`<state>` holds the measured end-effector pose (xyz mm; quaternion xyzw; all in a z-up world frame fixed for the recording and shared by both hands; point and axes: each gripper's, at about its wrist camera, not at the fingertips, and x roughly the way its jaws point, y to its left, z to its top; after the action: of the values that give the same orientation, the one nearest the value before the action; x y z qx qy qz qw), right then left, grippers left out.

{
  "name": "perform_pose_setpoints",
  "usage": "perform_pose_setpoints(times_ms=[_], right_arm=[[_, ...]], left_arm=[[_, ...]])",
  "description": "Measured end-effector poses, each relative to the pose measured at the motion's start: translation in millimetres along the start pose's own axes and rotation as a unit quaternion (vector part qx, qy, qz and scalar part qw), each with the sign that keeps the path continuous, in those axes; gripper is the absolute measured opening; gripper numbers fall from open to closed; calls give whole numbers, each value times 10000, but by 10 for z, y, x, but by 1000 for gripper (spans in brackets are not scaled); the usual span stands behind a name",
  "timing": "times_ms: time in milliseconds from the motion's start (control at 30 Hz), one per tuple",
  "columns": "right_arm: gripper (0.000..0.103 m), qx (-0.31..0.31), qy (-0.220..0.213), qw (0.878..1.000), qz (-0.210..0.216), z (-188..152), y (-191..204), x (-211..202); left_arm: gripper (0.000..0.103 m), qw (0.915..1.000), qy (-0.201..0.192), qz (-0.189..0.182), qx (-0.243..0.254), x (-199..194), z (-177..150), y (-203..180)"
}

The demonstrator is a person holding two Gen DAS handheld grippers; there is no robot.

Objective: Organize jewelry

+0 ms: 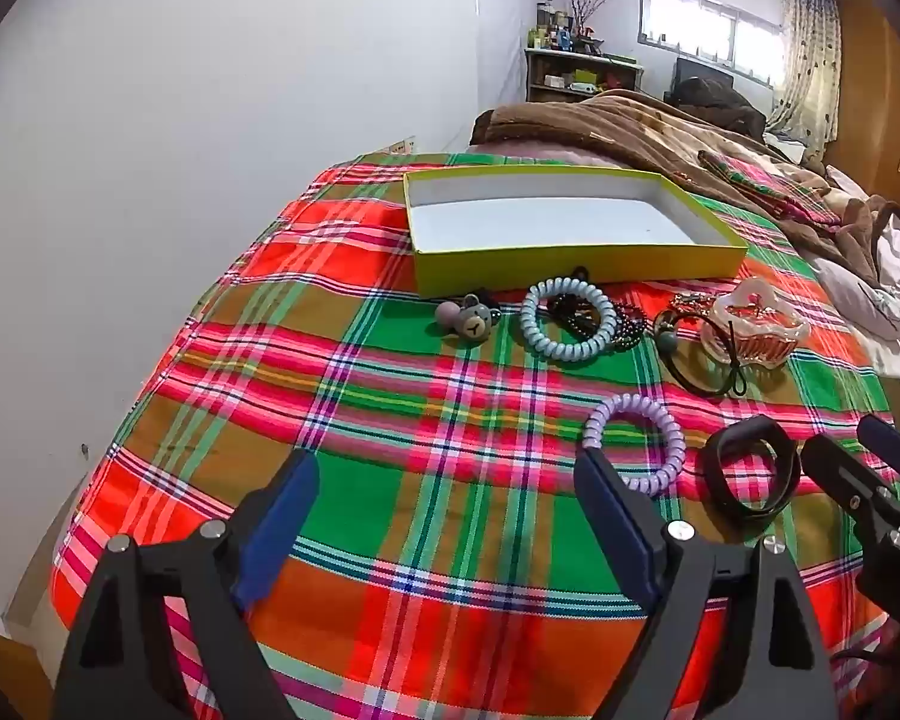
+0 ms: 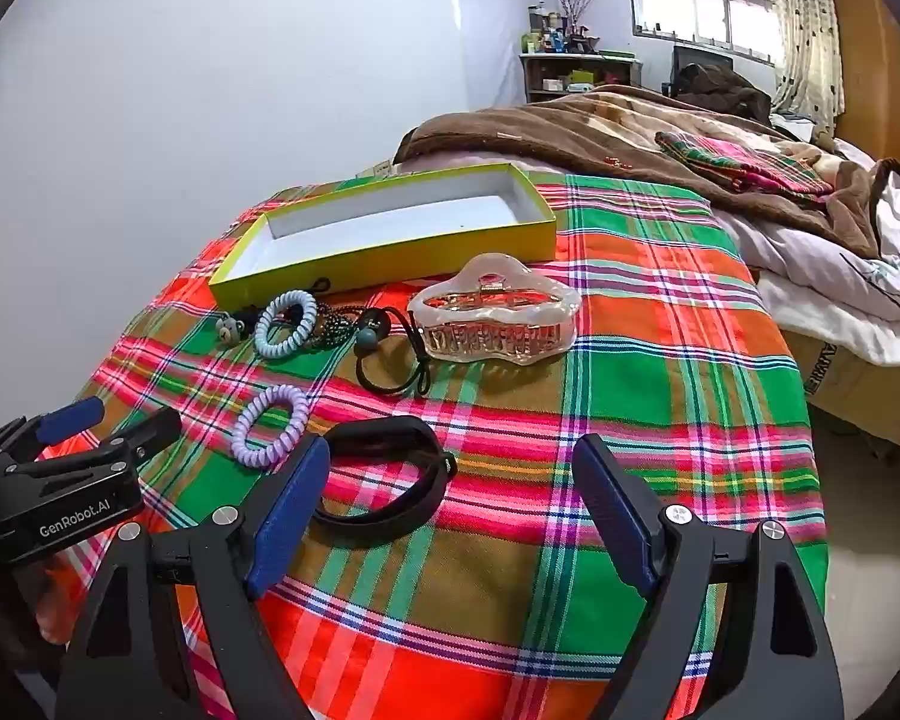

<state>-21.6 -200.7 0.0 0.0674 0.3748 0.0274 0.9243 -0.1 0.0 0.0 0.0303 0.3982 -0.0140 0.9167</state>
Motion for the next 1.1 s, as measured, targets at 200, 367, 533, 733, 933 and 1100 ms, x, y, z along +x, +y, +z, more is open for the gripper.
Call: perform_pose_setpoints(times_ms=[200, 367, 533, 733, 933, 1100], right_arm=[[83, 38, 88, 9999, 64, 3, 9, 47], [83, 40, 42, 10000, -56, 22, 1, 22], [83, 30, -79, 10000, -18, -1, 12, -21], [83, 32, -142, 9999, 4, 14, 19, -55], [83, 65, -144, 9999, -2, 19, 6, -58], [83, 21, -149, 9999, 16, 26, 27, -58]], left_arm=[[87, 10000, 86, -6, -26, -33, -1, 32], [87, 10000, -5, 46, 69, -103, -30, 7], [87, 9997, -80, -249, -29, -121, -27, 25], [84, 9993, -225, -292, -73, -189, -18, 30], [84, 9995, -290, -139, 3, -228, 9, 20], [84, 9993, -298, -203, -94, -226, -5, 34]])
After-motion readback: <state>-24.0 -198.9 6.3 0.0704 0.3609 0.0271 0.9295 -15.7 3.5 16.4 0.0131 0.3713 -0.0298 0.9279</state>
